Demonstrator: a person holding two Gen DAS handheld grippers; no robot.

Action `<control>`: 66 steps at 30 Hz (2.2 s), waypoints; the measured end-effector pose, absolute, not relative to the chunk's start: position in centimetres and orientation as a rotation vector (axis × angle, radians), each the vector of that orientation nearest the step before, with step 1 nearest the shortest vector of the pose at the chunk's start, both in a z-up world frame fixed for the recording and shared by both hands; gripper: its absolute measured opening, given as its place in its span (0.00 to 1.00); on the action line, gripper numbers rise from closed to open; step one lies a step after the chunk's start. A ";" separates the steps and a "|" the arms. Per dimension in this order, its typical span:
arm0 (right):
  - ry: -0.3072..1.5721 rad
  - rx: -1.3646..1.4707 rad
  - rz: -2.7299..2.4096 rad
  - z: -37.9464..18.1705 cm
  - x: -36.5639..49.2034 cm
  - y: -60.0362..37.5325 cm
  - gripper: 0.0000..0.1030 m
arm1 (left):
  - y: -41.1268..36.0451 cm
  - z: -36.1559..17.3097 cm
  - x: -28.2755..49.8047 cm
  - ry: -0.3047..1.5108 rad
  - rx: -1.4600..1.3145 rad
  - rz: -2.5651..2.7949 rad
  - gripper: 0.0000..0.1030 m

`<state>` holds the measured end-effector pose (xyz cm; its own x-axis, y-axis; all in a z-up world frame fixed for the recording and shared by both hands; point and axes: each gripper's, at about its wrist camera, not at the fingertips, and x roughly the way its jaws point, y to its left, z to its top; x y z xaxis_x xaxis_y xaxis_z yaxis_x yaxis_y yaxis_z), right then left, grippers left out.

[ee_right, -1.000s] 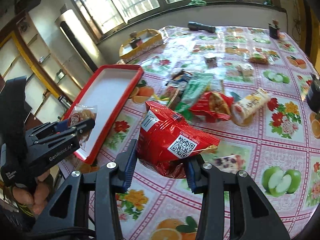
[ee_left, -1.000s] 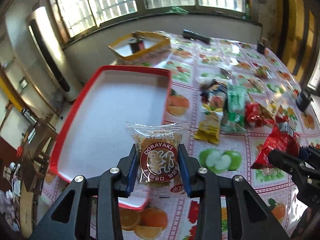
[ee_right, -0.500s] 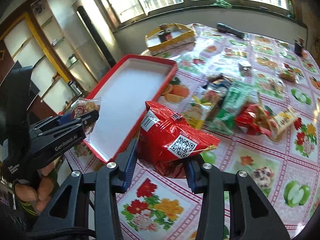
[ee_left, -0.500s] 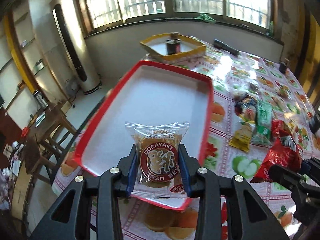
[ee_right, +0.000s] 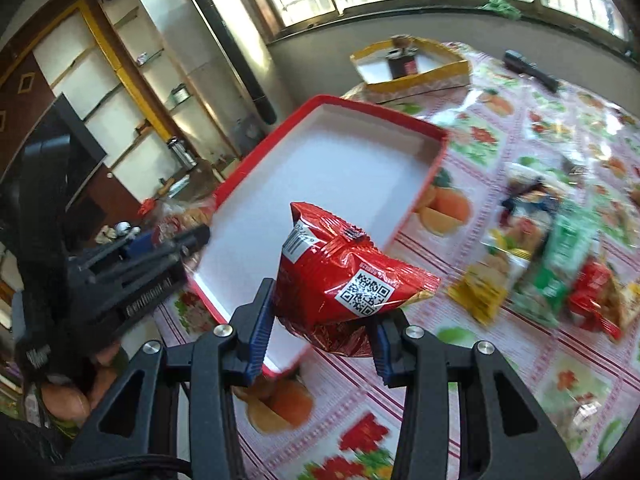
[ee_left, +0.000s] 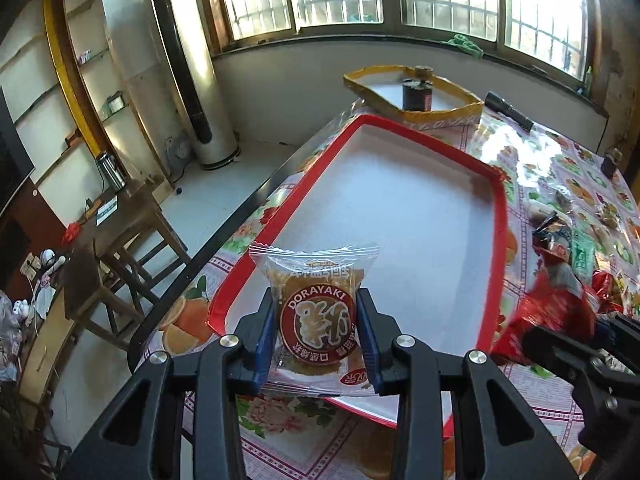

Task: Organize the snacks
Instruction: 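Carry both snacks into the red-rimmed tray and open both tools, then withdraw both open tools from the tray back to the snack pile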

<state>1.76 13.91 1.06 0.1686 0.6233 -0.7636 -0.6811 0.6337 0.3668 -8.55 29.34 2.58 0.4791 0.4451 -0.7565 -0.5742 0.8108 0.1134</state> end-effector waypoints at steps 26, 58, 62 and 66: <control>1.161 -0.259 0.958 -4.3 3.2 21.6 0.49 | 33.0 -1.8 -7.1 1.015 -0.200 0.667 0.48; 1.044 0.184 0.502 0.4 3.7 -7.2 0.73 | 14.4 2.7 -6.5 0.951 0.053 0.335 0.76; 1.043 0.208 0.460 -0.2 3.7 -9.2 0.73 | 12.7 2.1 -6.3 0.973 0.084 0.303 0.76; 1.047 0.232 0.419 -0.9 3.8 -11.0 0.73 | 12.0 1.4 -5.5 1.002 0.072 0.265 0.76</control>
<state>3.83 -11.04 -0.95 0.4315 0.4410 -0.7870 -0.2237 0.8974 0.3802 -5.48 12.00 1.36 0.5092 0.2531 -0.8226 -0.1869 0.9655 0.1814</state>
